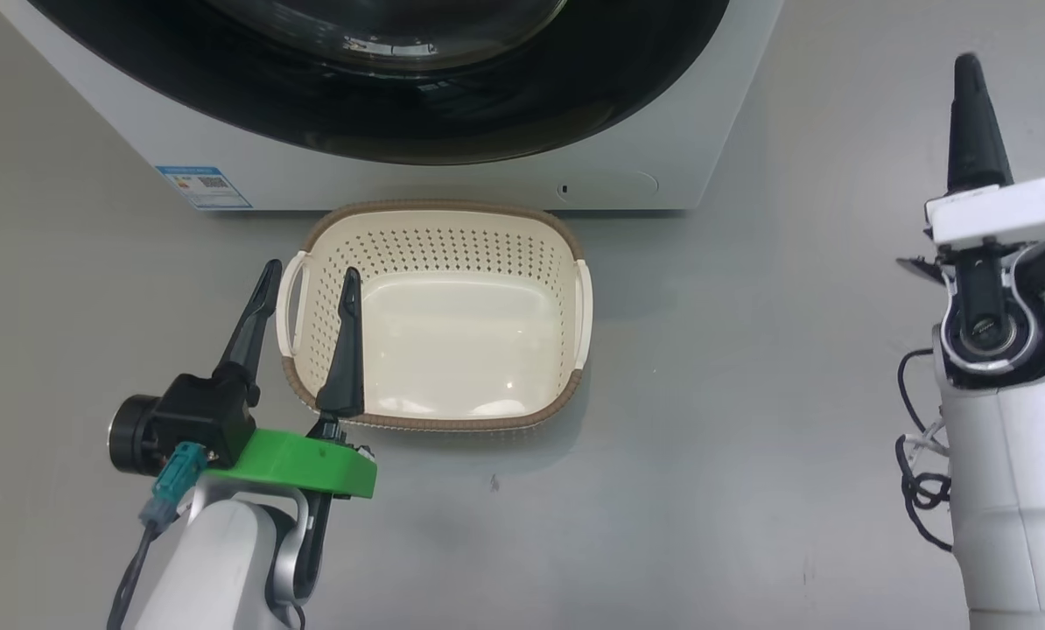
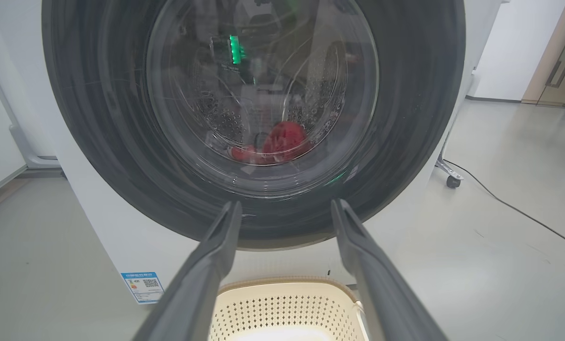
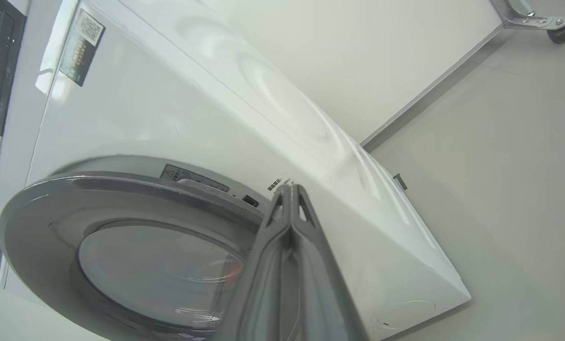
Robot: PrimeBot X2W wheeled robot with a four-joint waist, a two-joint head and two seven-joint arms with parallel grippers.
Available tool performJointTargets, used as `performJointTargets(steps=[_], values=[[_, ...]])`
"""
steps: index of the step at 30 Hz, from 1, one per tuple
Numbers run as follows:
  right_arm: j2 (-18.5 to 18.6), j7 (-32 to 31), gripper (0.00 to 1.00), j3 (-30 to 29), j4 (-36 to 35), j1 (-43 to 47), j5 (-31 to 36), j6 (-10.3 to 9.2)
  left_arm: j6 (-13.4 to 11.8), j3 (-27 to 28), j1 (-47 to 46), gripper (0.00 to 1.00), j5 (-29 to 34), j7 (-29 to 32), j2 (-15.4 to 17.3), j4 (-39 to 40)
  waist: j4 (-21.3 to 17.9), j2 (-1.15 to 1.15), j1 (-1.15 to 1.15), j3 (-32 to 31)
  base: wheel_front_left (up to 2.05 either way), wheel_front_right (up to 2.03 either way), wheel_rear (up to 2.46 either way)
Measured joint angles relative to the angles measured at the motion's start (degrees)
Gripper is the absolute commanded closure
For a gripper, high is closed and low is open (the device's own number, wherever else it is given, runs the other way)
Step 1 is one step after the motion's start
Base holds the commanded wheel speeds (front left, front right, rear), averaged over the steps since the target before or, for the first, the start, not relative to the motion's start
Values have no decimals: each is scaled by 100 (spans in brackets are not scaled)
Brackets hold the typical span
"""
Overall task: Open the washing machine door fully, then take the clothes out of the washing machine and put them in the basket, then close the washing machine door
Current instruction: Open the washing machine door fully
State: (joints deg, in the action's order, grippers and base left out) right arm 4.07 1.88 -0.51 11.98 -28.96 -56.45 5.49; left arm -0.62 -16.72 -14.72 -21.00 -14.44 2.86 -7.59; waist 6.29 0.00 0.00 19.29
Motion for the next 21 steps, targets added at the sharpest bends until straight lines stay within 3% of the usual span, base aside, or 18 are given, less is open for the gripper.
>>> performJointTargets(steps=[11,21], values=[[11,-1107,100,-483,564,-1170,-1504,-23,74,-57,-271,0,0,0,-44,-49,335,0,0,478,0,0,0],[181,-2117,100,-666,1010,-2102,-2338,-334,96,-107,-430,0,0,0,-71,-74,628,0,0,728,0,0,0]])
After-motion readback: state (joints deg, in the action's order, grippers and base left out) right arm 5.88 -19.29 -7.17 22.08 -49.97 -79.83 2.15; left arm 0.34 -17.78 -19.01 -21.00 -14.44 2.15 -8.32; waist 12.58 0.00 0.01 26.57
